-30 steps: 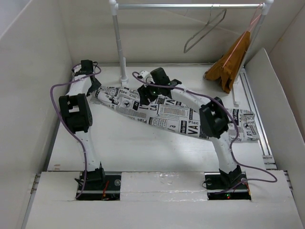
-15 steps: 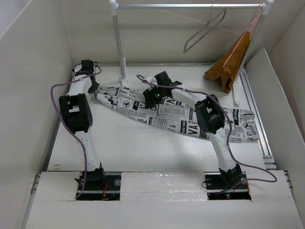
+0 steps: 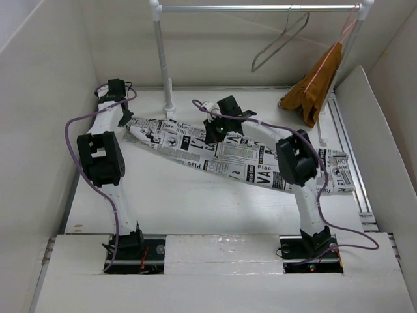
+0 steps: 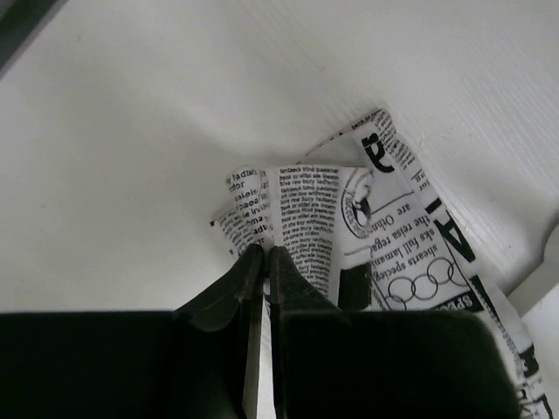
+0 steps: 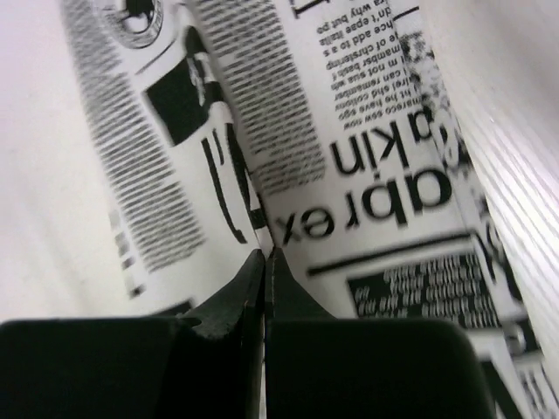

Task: Place the trousers on the hanger
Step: Fold the trousers at the center of the board.

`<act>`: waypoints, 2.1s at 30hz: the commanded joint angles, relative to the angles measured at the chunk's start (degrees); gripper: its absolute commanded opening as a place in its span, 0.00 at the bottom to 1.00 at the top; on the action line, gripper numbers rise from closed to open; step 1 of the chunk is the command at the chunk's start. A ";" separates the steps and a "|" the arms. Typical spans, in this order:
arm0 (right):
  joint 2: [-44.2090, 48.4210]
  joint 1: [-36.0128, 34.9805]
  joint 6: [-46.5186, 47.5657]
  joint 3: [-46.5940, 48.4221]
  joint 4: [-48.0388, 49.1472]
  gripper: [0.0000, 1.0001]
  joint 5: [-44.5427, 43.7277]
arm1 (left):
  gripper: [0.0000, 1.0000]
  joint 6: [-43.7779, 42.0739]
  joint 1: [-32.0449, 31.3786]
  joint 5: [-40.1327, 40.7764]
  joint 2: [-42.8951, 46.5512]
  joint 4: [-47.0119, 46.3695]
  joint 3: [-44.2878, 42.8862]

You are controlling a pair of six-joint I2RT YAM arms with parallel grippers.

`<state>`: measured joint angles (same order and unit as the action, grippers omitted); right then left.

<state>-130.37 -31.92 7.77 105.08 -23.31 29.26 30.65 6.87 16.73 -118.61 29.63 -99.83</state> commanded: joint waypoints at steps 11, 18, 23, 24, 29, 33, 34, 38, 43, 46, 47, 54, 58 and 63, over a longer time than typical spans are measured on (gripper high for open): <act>21.22 6.69 0.05 -14.66 -2.88 0.00 -4.03 | 0.00 -5.25 -1.95 10.15 25.18 10.71 16.69; 4.61 8.98 1.63 4.76 -7.00 0.00 -5.52 | 0.00 -6.04 -1.95 12.71 7.57 12.46 -3.54; -3.39 10.04 1.72 19.01 -11.22 0.00 -7.72 | 0.00 -7.89 -2.56 14.11 -12.15 20.55 -30.82; -5.75 10.04 1.64 20.50 -12.19 0.00 -7.98 | 0.00 -8.06 -2.57 13.68 -13.91 19.17 -32.08; -7.36 10.56 -0.38 21.05 -11.15 0.00 -15.10 | 0.00 -9.82 -2.57 14.99 -20.69 12.74 -35.95; -8.15 10.56 -2.49 21.31 -9.83 0.00 -20.02 | 0.33 -9.12 -2.57 15.08 -22.64 9.93 -36.49; -8.58 10.56 -2.67 21.74 -9.65 0.00 -20.90 | 0.50 -9.12 -2.57 15.35 -22.20 8.97 -36.05; -10.70 10.56 -3.20 25.70 -12.01 0.51 -19.42 | 0.75 -7.28 -2.05 18.33 -17.37 9.04 -32.46; -4.12 10.56 -5.22 19.67 -9.92 0.64 -14.93 | 0.73 -2.36 0.95 7.02 -1.04 0.20 -5.60; 1.59 10.56 -5.83 13.34 -8.42 0.62 -13.35 | 0.73 -0.95 0.33 -2.63 5.22 -7.62 8.05; 3.26 9.87 -6.10 10.96 -7.29 0.48 -13.17 | 0.73 -0.60 0.33 -4.41 5.49 -8.52 9.81; 16.97 7.49 -7.59 -7.41 -2.18 0.01 -13.17 | 0.72 3.10 1.12 -10.75 -2.94 -6.50 5.61; 24.00 7.49 -7.68 -14.89 -1.74 0.33 -13.78 | 0.65 3.89 1.12 -13.21 -4.79 -7.56 5.53; 34.20 12.30 -9.94 -24.81 -2.44 0.40 -14.49 | 0.00 3.80 2.26 -9.63 -5.93 -4.24 4.39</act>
<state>-101.21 -23.35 0.10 83.81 -27.64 15.40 33.85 7.99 6.00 -123.59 22.09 -94.11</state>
